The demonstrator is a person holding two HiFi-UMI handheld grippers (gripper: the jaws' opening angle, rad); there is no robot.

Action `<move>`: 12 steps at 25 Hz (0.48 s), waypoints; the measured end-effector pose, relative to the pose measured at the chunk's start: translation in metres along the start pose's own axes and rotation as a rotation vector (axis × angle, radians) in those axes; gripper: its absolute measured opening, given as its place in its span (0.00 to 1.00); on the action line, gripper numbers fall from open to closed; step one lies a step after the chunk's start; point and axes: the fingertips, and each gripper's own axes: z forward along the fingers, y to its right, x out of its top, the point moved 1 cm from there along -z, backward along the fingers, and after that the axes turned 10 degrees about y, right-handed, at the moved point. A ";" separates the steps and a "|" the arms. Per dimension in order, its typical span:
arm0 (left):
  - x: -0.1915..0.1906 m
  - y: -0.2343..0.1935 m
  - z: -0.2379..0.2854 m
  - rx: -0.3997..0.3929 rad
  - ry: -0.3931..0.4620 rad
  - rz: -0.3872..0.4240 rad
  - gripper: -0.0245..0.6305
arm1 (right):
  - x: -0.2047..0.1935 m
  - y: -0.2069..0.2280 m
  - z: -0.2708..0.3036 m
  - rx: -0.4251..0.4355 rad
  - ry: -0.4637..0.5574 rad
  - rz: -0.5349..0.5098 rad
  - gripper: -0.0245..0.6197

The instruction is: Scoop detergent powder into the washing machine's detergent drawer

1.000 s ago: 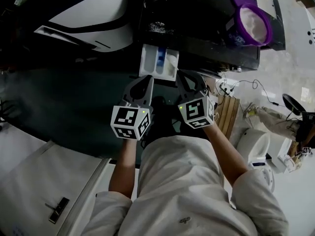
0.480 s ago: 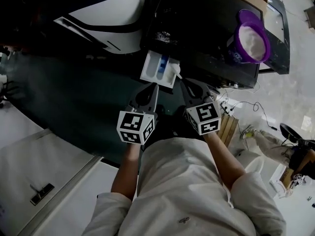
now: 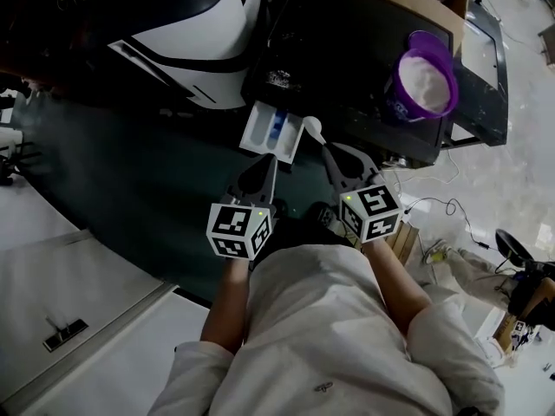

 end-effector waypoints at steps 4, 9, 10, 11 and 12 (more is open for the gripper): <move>0.004 0.013 0.003 0.000 0.016 0.008 0.07 | 0.010 0.013 -0.019 -0.010 0.029 0.032 0.05; 0.007 0.030 0.007 -0.019 0.029 0.017 0.07 | 0.020 0.026 -0.039 -0.033 0.061 0.055 0.05; 0.008 0.033 0.008 -0.024 0.030 0.020 0.07 | 0.021 0.028 -0.042 -0.038 0.067 0.059 0.05; 0.009 0.036 0.008 -0.028 0.032 0.023 0.07 | 0.023 0.029 -0.046 -0.043 0.074 0.061 0.05; 0.010 0.038 0.009 -0.033 0.034 0.025 0.07 | 0.025 0.031 -0.049 -0.047 0.080 0.062 0.05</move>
